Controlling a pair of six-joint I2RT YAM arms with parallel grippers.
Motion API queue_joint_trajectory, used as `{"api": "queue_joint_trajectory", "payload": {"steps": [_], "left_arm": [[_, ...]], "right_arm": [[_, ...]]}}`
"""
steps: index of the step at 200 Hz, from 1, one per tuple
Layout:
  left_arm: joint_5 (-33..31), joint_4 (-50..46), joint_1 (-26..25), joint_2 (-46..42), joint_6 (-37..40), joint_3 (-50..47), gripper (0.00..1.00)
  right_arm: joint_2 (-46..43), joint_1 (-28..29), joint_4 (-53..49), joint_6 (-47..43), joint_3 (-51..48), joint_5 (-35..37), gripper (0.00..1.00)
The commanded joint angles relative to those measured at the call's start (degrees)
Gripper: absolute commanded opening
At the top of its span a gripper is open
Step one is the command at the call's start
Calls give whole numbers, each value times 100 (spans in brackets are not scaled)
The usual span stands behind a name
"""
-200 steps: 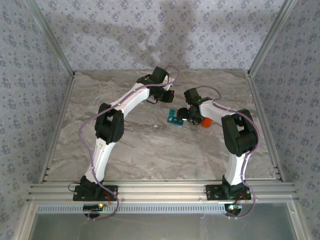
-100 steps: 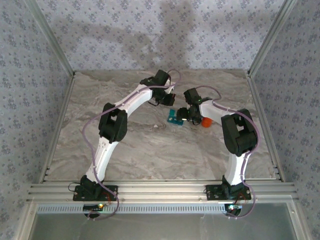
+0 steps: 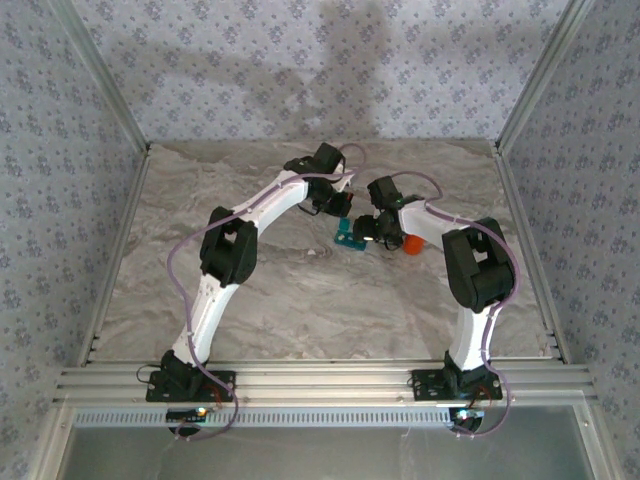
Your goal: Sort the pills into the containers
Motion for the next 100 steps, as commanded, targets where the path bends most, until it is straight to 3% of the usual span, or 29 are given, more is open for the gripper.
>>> {"api": "queue_joint_trajectory", "payload": {"steps": [1, 100], "left_arm": [[-4, -208, -61, 40, 133, 39, 0], [-64, 157, -109, -560, 156, -864, 0]], "right_arm": [[230, -10, -109, 45, -161, 171, 76], [273, -30, -91, 75, -203, 174, 76]]}}
